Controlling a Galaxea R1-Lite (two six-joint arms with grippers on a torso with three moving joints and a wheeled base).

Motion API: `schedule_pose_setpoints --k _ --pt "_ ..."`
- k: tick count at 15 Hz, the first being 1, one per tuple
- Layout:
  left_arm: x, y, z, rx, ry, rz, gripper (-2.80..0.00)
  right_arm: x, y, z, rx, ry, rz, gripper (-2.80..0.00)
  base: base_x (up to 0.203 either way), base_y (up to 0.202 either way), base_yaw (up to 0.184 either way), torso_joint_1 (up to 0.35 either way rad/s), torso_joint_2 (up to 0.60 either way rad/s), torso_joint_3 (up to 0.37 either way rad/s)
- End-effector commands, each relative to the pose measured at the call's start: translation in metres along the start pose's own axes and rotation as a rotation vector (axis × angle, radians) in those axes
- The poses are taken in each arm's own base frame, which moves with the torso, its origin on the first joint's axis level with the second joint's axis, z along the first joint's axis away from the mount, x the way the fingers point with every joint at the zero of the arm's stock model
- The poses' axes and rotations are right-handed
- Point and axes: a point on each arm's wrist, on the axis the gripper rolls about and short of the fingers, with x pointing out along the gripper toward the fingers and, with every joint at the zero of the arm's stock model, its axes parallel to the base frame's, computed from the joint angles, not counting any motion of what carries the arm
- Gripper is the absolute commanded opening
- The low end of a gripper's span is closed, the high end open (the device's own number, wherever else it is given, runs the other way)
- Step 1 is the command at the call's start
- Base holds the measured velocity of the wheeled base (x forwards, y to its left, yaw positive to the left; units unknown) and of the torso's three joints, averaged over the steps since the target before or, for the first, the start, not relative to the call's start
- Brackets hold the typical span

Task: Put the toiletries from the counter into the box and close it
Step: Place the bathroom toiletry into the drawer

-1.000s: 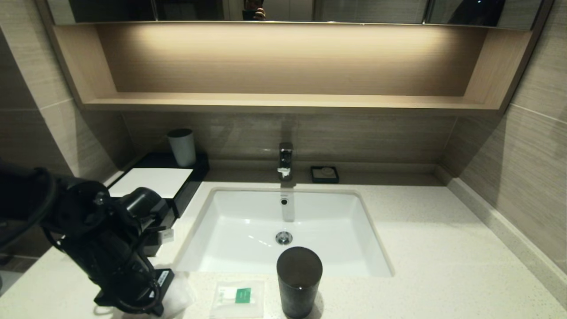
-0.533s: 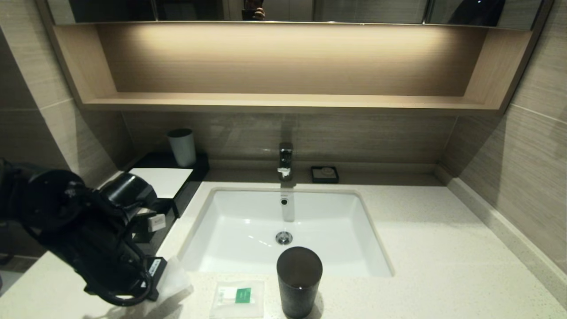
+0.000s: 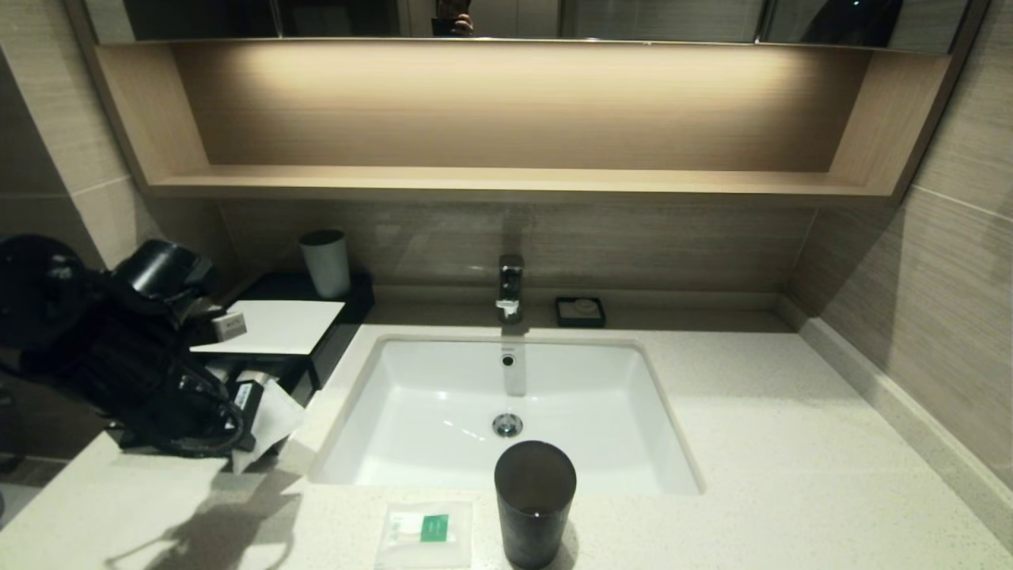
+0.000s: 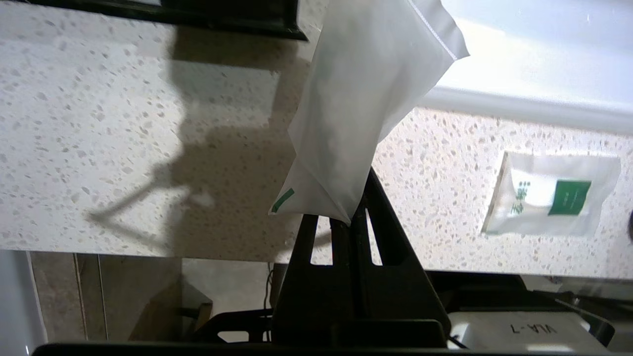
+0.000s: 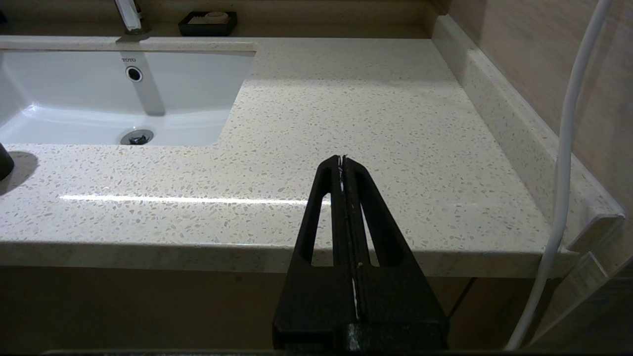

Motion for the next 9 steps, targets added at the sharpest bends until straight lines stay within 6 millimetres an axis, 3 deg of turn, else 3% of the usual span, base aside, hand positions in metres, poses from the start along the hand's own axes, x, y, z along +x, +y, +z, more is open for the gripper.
schedule_pose_setpoints --k 1,6,9 --pt "0.007 0.016 0.015 -0.058 -0.007 0.022 -2.8 0.0 0.0 0.0 0.0 0.001 0.0 -2.8 0.0 0.0 0.0 0.0 0.0 0.0" --pt "0.019 0.042 0.041 -0.155 -0.023 0.042 -2.8 0.0 0.0 0.0 0.0 0.001 0.0 -2.8 0.0 0.0 0.0 0.0 0.0 0.0" --pt "0.024 0.045 0.049 -0.161 -0.023 0.039 -2.8 0.0 0.0 0.0 0.0 0.001 0.0 -2.8 0.0 0.0 0.0 0.0 0.0 0.0"
